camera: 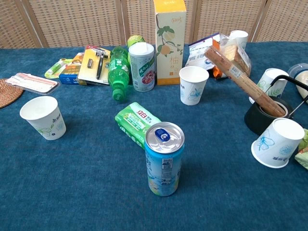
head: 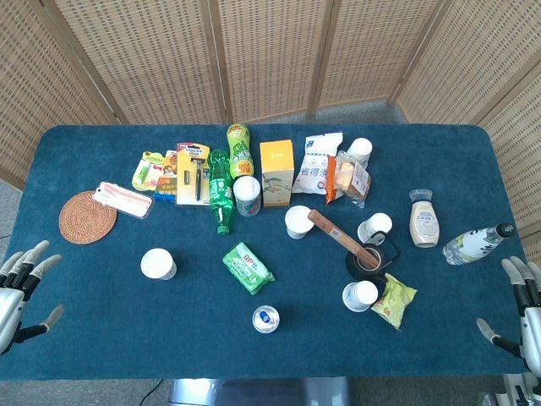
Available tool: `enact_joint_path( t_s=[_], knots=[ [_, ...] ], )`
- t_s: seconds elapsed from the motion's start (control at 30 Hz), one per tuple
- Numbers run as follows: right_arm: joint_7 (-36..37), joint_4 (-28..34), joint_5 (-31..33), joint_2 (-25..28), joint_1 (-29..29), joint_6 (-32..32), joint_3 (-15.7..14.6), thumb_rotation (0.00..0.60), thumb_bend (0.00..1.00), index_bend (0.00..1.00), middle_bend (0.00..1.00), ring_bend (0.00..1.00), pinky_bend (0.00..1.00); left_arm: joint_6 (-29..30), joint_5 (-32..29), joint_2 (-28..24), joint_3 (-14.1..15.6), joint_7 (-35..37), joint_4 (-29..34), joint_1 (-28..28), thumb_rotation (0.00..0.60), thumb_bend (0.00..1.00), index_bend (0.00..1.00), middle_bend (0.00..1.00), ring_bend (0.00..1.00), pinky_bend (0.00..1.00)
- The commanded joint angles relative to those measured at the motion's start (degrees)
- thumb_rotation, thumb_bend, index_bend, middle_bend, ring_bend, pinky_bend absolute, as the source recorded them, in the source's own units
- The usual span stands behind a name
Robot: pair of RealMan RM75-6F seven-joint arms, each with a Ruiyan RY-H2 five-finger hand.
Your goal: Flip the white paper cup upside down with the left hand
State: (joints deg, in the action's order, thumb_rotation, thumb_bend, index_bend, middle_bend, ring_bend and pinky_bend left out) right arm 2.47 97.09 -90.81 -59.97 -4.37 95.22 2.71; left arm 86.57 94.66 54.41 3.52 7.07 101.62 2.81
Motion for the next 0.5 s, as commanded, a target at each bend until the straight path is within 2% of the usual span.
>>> enact_joint_path(
  t_s=[0.03,0.27,0.5],
  knots=[
    [-0.11,-0.06,-0.08,-0.04,-0.01,-0.06,-0.09,0.6,0.21,0.0,0.0,0.0,0.02,0.1,-0.02,-0.03,0.03,0.04,0.0,-0.09,0.6,0.38,0.13,0.0,0.0,0.0],
    [-0.08,0.13,-0.43,0.03,-0.02,0.11,-0.16,0.6,0.21,0.0,0.0,0.0,0.02,0.07,-0.4,-0.09,-0.16,0.11,-0.04,-0.09,0.6,0.38,0.13,0.0,0.0,0.0],
    [0.74,0.09,0.5,0.35,0.0,-0.23,0.09,0.6,0.21,0.0,0.0,0.0,0.02,-5.51,-3.11,0.21,-1.53,-5.98,2.06,3.04,0.6,0.38,0.12,0.0,0.0,0.0]
  ],
)
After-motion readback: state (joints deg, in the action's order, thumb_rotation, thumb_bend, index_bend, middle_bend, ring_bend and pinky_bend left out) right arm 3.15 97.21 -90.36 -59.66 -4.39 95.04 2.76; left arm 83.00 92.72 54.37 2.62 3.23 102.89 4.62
